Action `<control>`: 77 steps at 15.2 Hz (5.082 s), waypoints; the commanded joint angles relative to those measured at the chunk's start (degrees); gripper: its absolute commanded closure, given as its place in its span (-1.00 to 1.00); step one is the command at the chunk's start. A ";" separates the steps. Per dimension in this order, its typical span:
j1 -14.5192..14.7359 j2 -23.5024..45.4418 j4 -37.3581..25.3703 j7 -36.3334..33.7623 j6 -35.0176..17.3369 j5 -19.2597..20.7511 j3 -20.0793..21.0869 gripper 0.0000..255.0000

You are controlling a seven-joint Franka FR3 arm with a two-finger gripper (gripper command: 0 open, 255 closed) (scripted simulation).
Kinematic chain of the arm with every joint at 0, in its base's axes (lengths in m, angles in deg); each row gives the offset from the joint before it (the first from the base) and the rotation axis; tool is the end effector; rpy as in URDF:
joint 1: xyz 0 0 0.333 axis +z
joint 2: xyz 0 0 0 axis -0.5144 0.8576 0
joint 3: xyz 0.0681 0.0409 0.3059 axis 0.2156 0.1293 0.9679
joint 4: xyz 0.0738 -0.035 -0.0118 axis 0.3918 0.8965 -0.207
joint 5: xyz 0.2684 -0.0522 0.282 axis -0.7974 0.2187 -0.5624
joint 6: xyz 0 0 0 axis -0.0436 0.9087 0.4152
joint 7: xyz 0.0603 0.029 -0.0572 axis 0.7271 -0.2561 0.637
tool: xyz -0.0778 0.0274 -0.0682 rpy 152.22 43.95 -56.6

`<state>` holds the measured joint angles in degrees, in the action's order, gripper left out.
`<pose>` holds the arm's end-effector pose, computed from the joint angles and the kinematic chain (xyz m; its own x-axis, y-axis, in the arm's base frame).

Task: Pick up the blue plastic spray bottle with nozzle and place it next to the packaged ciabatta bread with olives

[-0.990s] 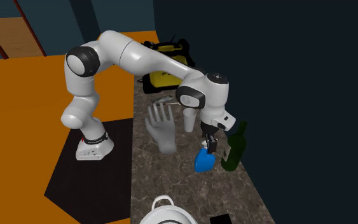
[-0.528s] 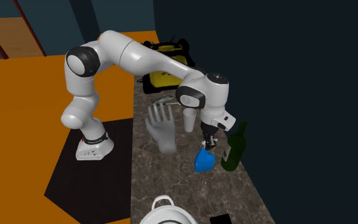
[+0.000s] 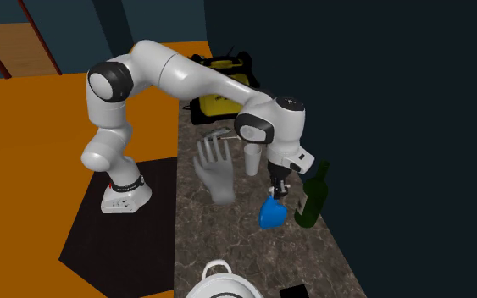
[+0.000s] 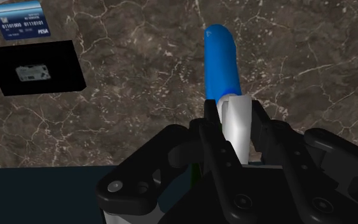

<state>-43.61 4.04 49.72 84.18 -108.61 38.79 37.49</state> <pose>0.5711 -0.3089 0.4215 0.9939 -0.1097 0.0132 -0.1099 -0.9939 0.0123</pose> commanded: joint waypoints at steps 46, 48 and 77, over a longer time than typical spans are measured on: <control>18.45 -9.19 -6.11 -30.82 14.69 5.44 10.84 1.00; 19.89 -8.41 -7.19 -33.31 15.01 5.56 11.87 1.00; 32.90 7.87 -21.77 -53.34 13.57 7.21 18.77 1.00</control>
<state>-10.74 12.09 26.95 30.89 -94.18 46.00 56.25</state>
